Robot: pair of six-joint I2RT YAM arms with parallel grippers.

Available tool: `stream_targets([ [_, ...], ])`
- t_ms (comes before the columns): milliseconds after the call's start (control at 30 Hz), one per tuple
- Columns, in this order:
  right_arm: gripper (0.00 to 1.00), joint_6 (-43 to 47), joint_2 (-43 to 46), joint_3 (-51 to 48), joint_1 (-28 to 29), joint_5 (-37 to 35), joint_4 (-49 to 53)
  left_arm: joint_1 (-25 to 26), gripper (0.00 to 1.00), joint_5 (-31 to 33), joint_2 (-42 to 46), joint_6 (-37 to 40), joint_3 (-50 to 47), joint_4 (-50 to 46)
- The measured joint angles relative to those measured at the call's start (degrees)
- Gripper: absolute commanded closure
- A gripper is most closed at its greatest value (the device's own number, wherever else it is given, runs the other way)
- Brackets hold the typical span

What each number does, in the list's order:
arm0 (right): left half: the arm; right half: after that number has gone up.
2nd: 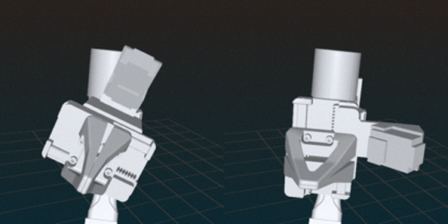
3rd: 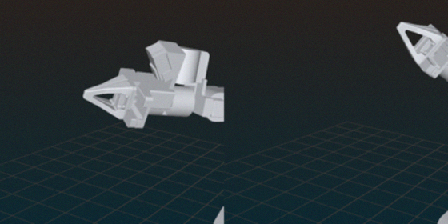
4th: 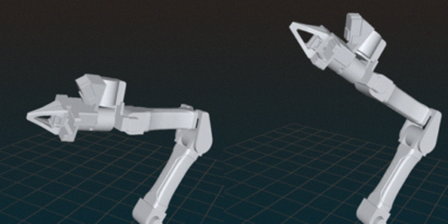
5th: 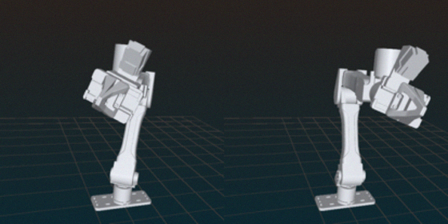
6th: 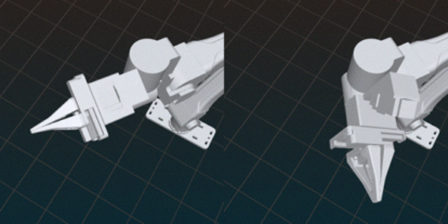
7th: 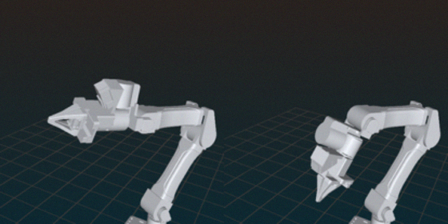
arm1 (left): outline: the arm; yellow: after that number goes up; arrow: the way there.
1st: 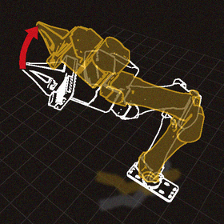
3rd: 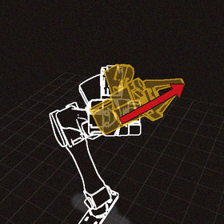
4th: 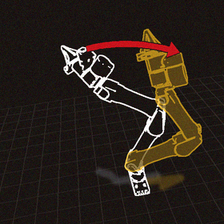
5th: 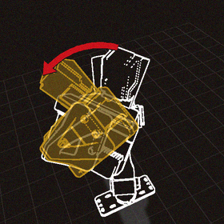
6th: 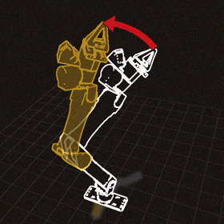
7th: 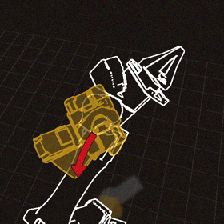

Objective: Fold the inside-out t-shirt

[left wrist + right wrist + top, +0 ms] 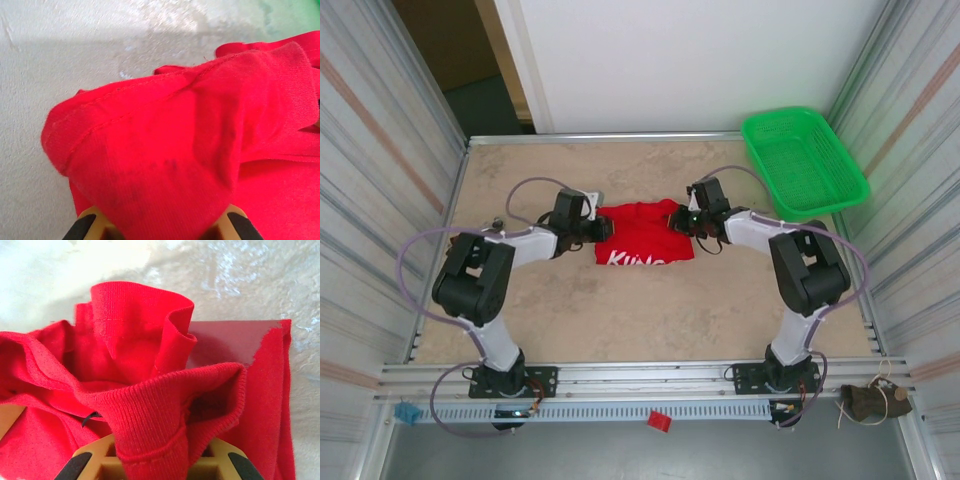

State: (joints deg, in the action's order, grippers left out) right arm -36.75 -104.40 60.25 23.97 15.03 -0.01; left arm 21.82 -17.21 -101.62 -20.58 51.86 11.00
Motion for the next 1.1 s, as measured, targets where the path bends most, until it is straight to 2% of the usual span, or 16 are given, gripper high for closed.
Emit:
stream_targets([
  [33,0.62,0.13,-0.96,0.17,0.00,-0.24,0.02,0.00,0.99,0.44,-0.98,-0.02,0.31,-0.02],
  [67,0.50,0.35,-1.57,0.31,0.00,-0.63,0.22,0.00,0.89,0.96,-1.90,0.00,0.61,-0.02],
  [100,0.45,0.72,-2.12,0.44,-0.17,-1.27,0.72,-0.11,0.75,1.49,-2.69,0.24,0.94,-0.07],
  [267,0.38,2.25,-1.27,1.07,-3.08,-2.05,3.48,-1.49,0.39,3.39,-2.97,1.29,2.82,-1.90],
  [333,0.39,2.78,1.55,1.07,-4.35,-2.23,5.81,-2.05,0.31,3.72,-0.79,1.46,2.91,-3.34],
  [400,0.41,2.93,5.66,1.07,-5.16,-2.21,7.69,-2.56,0.27,3.80,2.89,1.40,2.91,-5.31],
  [433,0.44,2.95,7.82,1.07,-5.18,-2.08,8.26,-2.67,0.27,3.80,5.14,1.29,2.91,-6.14],
  [567,0.68,2.71,14.99,1.14,-2.34,-1.07,8.31,-1.90,0.31,2.89,14.14,-0.17,3.23,-6.71],
  [667,0.87,1.18,14.51,1.27,0.96,0.50,5.99,0.15,0.35,0.02,15.52,-2.56,3.26,-3.19],
  [700,0.91,0.46,12.94,1.27,1.81,1.42,4.72,0.87,0.36,-1.42,14.16,-3.74,3.28,-1.40],
  [833,0.96,-2.27,4.39,1.27,1.77,3.06,-1.01,1.95,0.39,-4.37,4.44,-6.36,4.66,2.80],
  [1000,0.98,-4.68,-8.46,2.10,-1.95,5.75,-7.37,-1.33,0.41,-4.76,-8.68,-8.87,5.44,7.28],
  [1100,0.97,-5.29,-10.73,4.20,-3.02,8.24,-9.86,-2.82,0.42,-5.29,-10.45,-9.77,7.87,9.22],
])
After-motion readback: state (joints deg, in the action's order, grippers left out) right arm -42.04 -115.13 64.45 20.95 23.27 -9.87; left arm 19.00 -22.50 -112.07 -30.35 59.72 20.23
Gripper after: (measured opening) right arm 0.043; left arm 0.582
